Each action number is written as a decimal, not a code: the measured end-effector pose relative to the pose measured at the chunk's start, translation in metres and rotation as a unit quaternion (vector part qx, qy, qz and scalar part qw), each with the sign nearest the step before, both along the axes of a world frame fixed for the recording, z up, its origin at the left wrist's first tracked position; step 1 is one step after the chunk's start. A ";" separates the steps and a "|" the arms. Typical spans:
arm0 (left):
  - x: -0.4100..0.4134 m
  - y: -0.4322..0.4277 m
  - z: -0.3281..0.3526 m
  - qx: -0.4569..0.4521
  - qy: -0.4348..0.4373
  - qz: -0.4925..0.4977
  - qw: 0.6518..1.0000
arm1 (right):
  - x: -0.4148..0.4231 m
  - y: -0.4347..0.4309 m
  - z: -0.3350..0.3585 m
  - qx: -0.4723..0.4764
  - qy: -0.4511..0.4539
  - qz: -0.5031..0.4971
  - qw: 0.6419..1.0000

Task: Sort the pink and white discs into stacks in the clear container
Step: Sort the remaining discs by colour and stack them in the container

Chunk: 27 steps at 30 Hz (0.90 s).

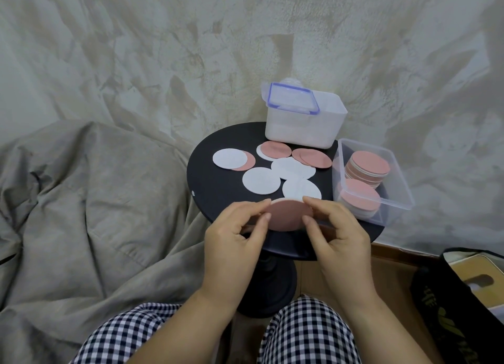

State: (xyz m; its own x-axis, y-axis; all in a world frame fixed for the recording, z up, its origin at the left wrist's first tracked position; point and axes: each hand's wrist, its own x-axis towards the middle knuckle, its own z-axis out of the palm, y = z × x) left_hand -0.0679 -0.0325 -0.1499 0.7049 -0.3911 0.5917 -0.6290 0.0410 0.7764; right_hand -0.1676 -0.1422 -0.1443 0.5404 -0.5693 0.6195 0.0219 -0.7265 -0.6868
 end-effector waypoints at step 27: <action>-0.018 -0.074 0.022 0.116 0.027 -0.141 0.983 | -0.065 -0.121 0.082 0.254 0.034 0.009 0.967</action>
